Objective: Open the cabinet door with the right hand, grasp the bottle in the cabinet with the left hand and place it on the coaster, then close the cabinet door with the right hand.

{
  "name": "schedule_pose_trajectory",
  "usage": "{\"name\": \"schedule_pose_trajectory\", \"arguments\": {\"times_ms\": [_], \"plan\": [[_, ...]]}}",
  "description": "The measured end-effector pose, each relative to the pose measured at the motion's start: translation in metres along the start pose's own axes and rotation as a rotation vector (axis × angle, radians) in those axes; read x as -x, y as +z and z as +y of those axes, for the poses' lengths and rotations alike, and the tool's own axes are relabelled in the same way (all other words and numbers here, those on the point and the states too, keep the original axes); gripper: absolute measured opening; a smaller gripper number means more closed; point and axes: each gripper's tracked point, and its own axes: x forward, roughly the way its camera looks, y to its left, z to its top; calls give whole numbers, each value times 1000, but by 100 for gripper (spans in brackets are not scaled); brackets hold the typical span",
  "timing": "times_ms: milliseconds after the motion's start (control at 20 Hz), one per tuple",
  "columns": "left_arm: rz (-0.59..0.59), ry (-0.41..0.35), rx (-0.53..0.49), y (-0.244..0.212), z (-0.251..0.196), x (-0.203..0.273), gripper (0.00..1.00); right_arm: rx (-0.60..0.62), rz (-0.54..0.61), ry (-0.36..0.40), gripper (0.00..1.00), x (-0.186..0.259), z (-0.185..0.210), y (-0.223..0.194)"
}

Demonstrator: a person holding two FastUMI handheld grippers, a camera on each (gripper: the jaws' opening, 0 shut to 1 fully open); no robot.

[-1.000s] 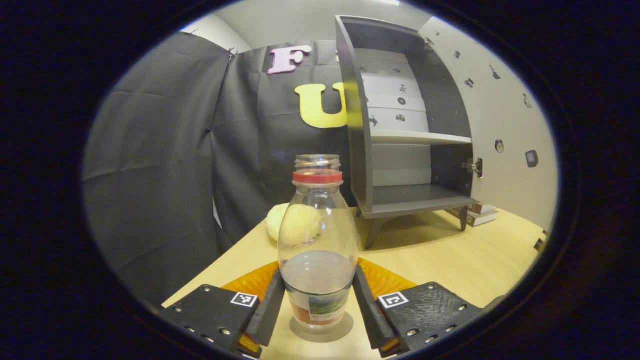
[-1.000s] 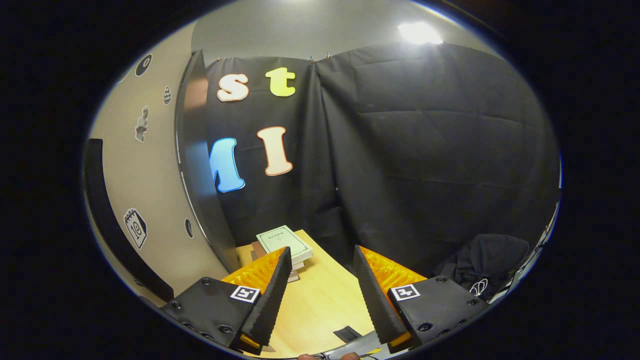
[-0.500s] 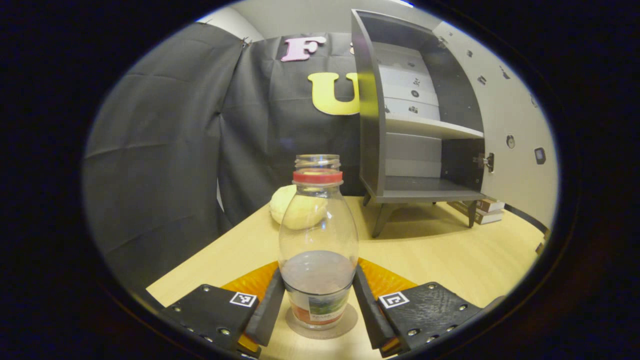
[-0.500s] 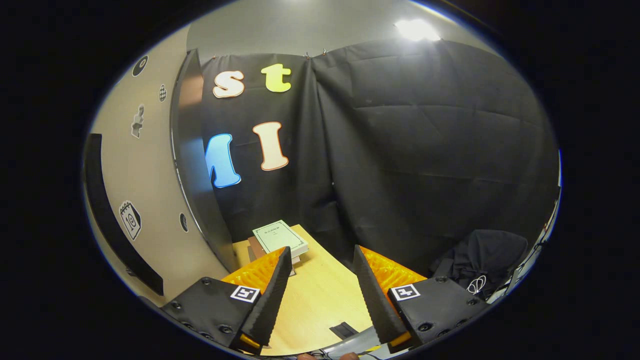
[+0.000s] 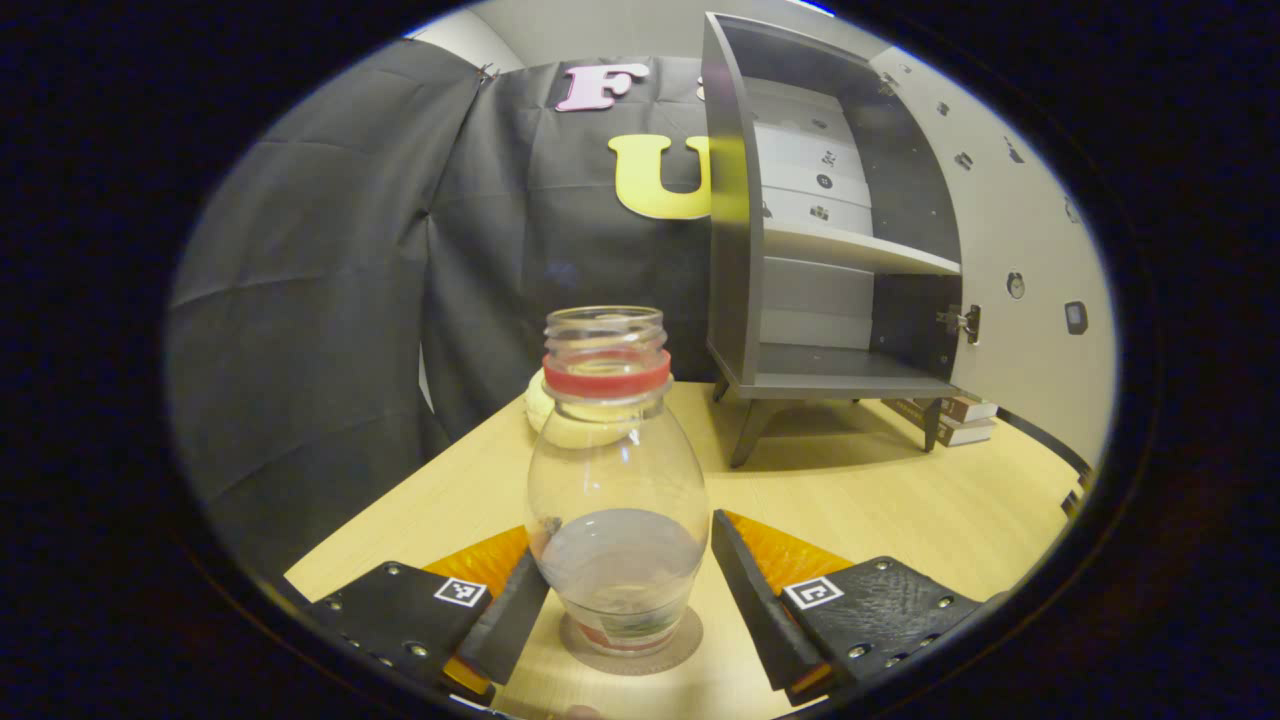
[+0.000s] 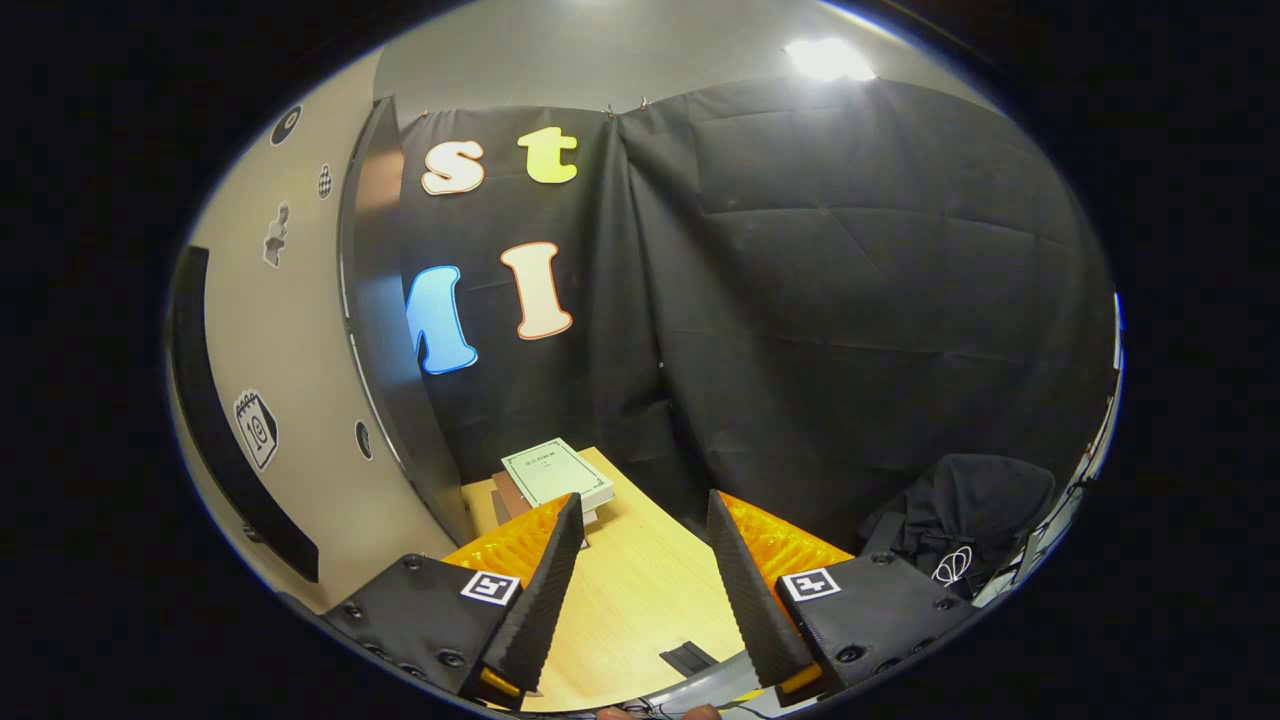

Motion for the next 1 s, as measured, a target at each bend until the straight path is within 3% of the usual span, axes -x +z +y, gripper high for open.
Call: {"name": "schedule_pose_trajectory", "arguments": {"times_ms": [250,400,1000], "plan": [[-12,-4,-16,18,1,6,95,-7,19,5,81,3,4,-15],[-54,-8,-65,37,2,19,89,-15,23,-3,81,2,2,-21],[-267,-81,-99,173,-15,82,92,-69,64,-18,80,11,-1,-64]]}}
